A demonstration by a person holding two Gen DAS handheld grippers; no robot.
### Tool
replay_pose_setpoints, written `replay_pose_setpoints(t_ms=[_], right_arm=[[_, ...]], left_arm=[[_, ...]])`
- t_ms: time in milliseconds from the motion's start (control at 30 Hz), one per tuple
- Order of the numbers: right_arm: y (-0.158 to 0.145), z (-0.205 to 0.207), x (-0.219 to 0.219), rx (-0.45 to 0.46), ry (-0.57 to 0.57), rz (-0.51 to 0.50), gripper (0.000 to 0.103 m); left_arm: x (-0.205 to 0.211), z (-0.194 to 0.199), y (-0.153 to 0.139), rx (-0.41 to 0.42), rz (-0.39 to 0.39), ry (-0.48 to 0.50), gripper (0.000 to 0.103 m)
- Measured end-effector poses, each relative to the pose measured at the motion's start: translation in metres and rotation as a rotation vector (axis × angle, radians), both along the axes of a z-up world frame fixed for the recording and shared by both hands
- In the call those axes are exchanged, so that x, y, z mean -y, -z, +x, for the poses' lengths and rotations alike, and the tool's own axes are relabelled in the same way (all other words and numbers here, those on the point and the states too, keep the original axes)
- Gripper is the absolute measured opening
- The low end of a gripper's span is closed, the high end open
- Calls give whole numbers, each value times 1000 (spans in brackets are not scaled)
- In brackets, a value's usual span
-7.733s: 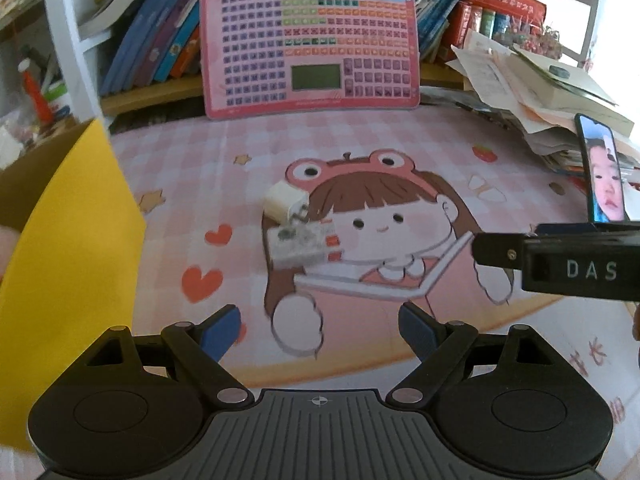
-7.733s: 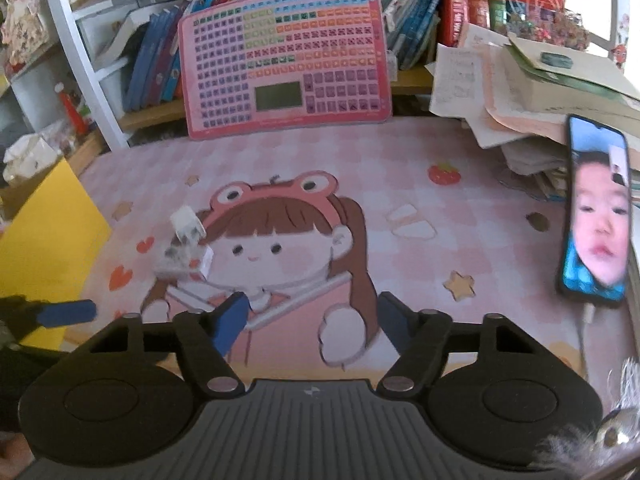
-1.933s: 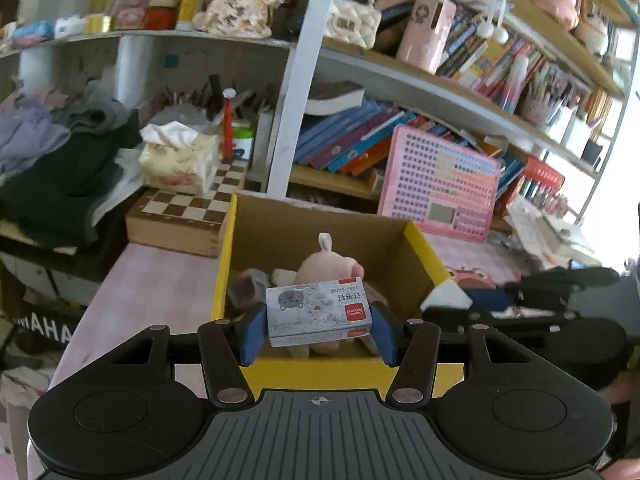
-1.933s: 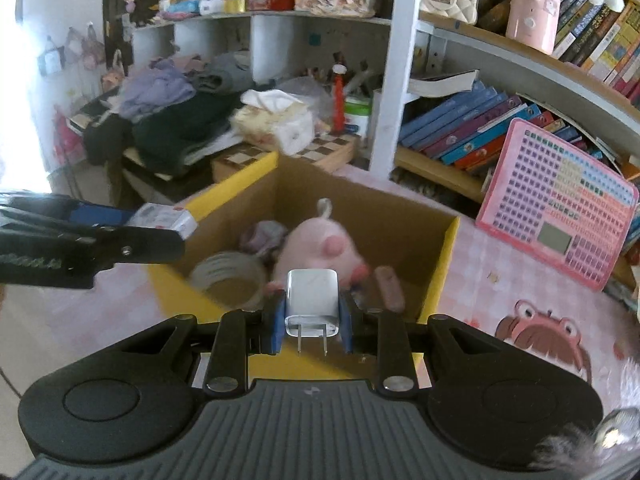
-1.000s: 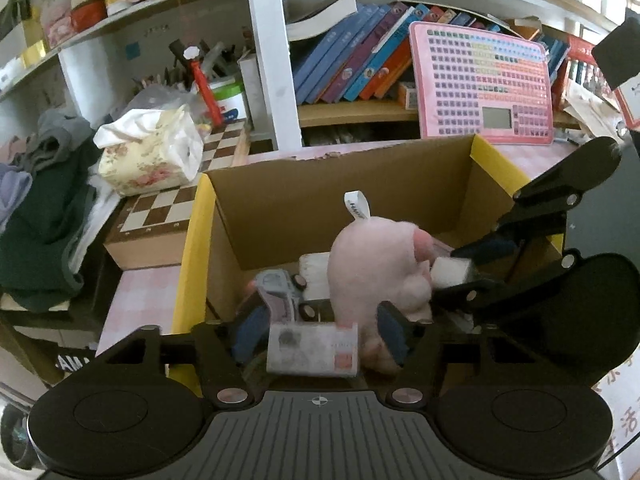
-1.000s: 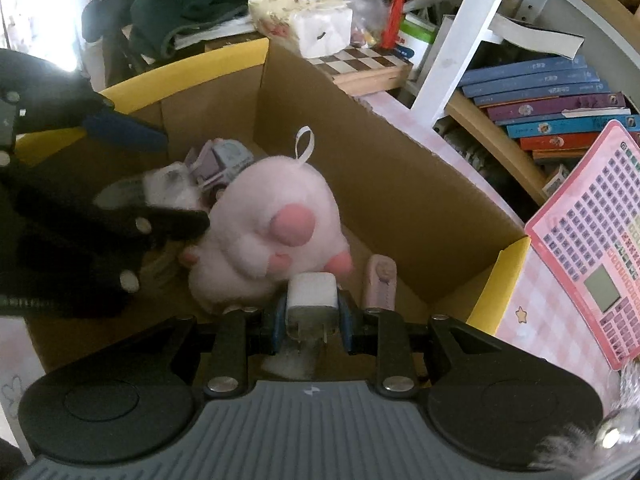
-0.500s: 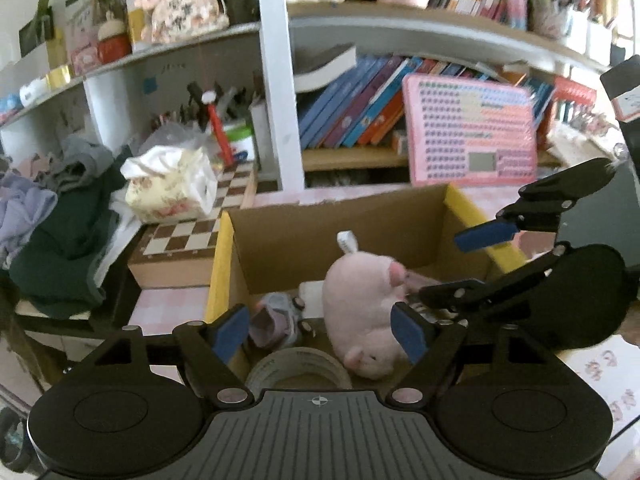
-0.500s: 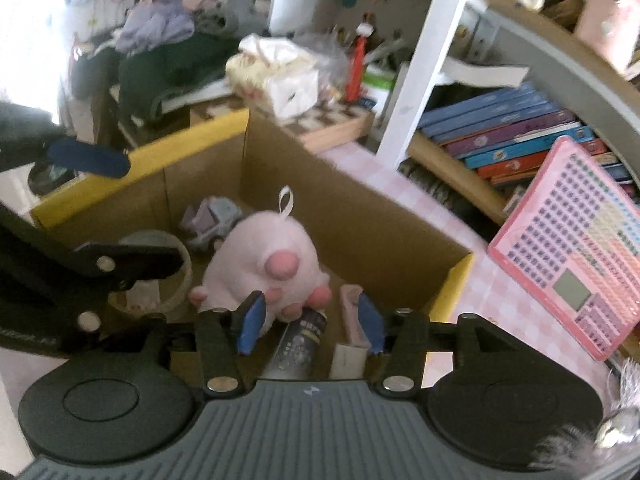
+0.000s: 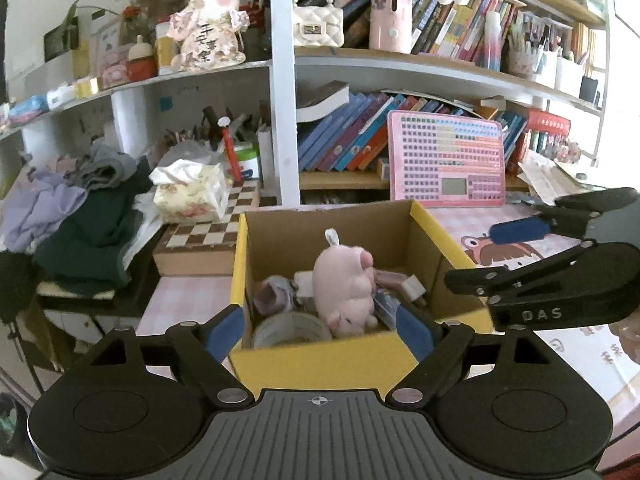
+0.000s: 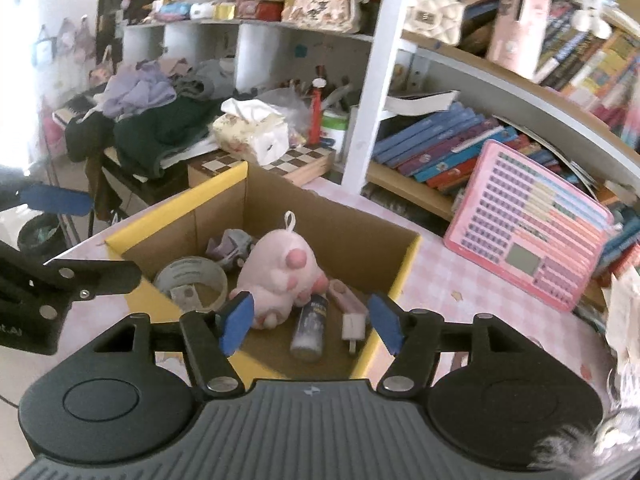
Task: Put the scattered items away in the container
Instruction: 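Withdraw both open tools up and away from the yellow box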
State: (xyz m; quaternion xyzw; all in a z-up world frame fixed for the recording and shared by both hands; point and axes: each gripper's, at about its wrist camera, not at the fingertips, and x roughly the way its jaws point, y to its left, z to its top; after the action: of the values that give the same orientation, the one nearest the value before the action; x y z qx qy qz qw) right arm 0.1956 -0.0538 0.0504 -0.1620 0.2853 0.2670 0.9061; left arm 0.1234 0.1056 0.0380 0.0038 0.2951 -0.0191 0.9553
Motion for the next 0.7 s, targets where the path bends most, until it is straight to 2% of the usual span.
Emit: replay_pose_setpoints(t_ms=[133, 233, 400, 700], right_arm=[[1, -24, 11, 7, 73, 23, 70], [6, -42, 18, 11, 128, 39, 74], [19, -71, 28, -4, 192, 52, 78], [42, -113, 41, -35, 290, 24, 83]], left_arm=[[-2, -21, 4, -11, -30, -35, 86], [0, -37, 9, -12, -15, -48, 86], [6, -57, 21, -40, 7, -37, 86], [15, -77, 38, -112, -42, -12, 86]])
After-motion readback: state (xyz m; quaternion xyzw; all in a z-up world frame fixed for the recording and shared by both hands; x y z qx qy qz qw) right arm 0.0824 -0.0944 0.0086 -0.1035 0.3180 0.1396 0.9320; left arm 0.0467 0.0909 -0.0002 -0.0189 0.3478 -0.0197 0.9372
